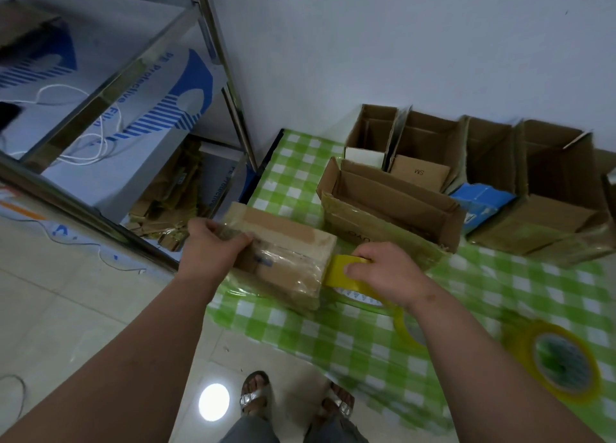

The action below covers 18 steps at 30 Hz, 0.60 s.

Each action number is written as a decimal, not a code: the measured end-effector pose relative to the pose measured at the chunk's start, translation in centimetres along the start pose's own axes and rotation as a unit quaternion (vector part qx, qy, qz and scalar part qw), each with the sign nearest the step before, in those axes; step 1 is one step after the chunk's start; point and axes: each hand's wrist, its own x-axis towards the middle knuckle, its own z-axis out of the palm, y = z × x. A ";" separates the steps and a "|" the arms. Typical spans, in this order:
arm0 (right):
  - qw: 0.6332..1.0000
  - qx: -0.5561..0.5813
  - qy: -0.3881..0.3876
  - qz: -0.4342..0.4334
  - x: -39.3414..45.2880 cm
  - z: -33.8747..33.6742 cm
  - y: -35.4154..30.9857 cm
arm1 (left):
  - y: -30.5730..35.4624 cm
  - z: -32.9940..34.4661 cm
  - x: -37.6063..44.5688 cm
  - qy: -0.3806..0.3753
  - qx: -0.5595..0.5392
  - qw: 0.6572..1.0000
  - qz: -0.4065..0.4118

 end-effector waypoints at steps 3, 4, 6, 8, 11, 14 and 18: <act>0.989 0.146 0.012 0.030 -1.7 -0.4 0.1 | 1.7 -0.5 0.8 -0.027 0.003 0.997 0.074; 0.983 0.179 0.012 0.044 -2.3 -0.3 0.2 | 2.6 -0.4 1.1 -0.036 -0.003 0.994 0.101; 0.973 0.223 0.009 0.062 -3.3 0.4 0.5 | 4.5 0.1 1.9 -0.044 -0.006 0.987 0.155; 0.962 0.264 0.010 0.072 -4.0 1.6 0.7 | 6.0 1.1 3.0 -0.053 0.009 0.980 0.192; 0.940 0.328 0.016 0.092 -4.5 4.1 0.9 | 6.3 2.3 4.5 -0.131 0.002 0.983 0.125; 0.944 0.320 0.008 0.082 -4.4 6.6 0.8 | 4.3 2.6 4.8 -0.192 -0.005 0.978 0.075; 0.939 0.336 0.013 0.070 -3.9 8.5 -0.2 | 1.5 2.6 2.6 -0.137 0.037 0.982 0.127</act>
